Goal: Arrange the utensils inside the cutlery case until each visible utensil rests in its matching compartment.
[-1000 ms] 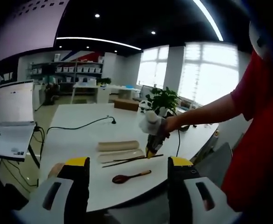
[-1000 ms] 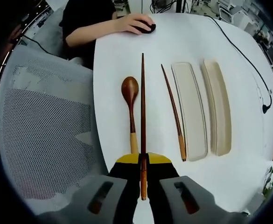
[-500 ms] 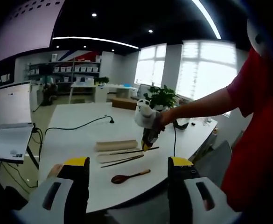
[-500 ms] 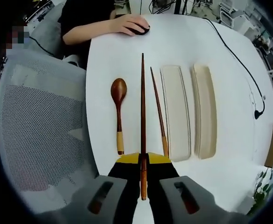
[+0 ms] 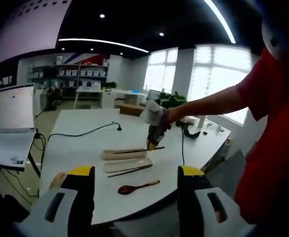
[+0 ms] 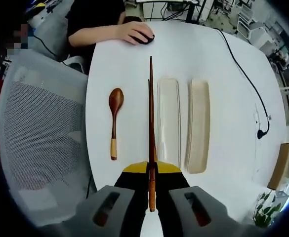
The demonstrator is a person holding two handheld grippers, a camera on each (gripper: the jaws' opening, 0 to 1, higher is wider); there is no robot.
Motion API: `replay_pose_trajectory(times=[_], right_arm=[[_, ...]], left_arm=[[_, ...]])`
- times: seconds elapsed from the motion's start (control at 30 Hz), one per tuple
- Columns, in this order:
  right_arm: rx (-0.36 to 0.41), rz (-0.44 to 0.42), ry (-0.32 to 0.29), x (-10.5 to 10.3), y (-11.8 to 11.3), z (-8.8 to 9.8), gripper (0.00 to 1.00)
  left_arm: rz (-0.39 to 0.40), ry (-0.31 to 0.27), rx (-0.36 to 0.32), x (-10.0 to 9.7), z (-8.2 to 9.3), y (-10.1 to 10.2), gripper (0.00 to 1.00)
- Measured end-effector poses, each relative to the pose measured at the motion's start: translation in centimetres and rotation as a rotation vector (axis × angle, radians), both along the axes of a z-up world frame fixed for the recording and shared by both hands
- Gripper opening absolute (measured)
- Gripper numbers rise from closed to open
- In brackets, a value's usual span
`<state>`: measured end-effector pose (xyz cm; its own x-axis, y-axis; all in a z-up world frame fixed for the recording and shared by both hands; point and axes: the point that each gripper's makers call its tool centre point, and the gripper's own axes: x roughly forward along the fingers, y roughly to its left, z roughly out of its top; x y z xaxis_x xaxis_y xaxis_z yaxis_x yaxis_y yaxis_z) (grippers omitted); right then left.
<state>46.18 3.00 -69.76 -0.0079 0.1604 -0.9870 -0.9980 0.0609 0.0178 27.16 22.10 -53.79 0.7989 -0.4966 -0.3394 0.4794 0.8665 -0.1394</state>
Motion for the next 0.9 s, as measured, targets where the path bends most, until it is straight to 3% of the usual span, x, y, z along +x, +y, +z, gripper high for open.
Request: replay_pose_trajectory(times=[0.17,0.3,0.57,0.63,0.9], right_arm=[[0.016,0.029,-0.029,1.2,-0.1,0.1,0.00],[0.040,-0.007,-0.029,1.5,-0.2,0.3,0.00],[0.024,0.001,-0.029,2.5,-0.8,-0.3,0.00],[0.062,0.019,-0.082,3.1,-0.3,-0.2,0.00],[0.039,0.001,-0.053,2.4,-0.7,-1.9,0.00]], left_arm=[[0.005,0.003,-0.001,0.0,-0.1,0.1,0.69],[0.010,0.006,-0.002,-0.1,-0.2,0.3,0.69],[0.007,0.012,0.003,0.0,-0.4,0.3,0.69],[0.002,0.010,0.008,0.0,-0.4,0.2,0.69],[0.001,0.009,0.001,0.1,-0.4,0.2,0.69]])
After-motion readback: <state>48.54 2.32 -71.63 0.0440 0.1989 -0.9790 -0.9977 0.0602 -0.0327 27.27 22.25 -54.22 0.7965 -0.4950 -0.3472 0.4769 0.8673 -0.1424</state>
